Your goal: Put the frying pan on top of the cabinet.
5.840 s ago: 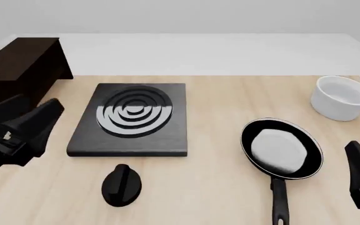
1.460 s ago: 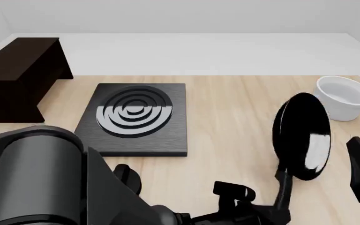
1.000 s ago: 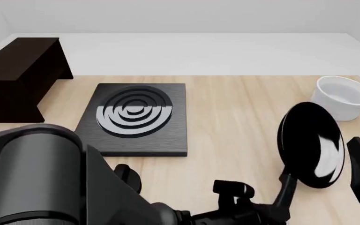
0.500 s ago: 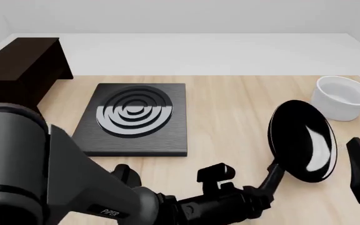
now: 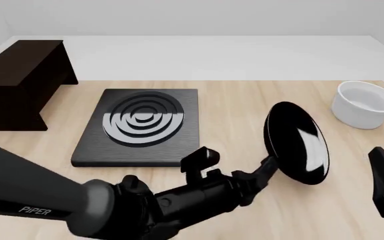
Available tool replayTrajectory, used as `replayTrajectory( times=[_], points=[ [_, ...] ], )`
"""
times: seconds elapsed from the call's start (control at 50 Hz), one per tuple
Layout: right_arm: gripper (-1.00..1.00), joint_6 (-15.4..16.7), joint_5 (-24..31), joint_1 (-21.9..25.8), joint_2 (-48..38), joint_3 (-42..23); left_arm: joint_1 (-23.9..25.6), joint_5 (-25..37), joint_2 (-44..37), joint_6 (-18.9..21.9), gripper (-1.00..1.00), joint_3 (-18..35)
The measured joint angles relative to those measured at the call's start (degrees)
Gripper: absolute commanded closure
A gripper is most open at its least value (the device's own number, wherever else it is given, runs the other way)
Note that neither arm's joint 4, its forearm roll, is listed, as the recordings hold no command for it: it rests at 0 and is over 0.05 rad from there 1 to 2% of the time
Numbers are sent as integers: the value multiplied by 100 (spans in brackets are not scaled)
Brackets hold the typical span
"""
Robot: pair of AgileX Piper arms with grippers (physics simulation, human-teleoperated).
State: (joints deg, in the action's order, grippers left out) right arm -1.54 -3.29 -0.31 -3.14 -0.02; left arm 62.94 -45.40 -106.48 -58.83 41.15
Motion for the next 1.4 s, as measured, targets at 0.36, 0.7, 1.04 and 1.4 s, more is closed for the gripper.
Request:
replayTrajectory(
  times=[0.36,0.7,1.04,1.4],
  points=[
    [-100,44,-57,11,-84,1,-272,365,1277,260,100,-468],
    [-100,46,-20,4,-38,0,-652,820,2295,400,100,-606],
    [-100,43,2,5,-15,0,-1600,1311,3384,357,100,-665],
    [-100,55,27,16,13,0,-3071,1297,3971,-152,100,-933]
  ],
)
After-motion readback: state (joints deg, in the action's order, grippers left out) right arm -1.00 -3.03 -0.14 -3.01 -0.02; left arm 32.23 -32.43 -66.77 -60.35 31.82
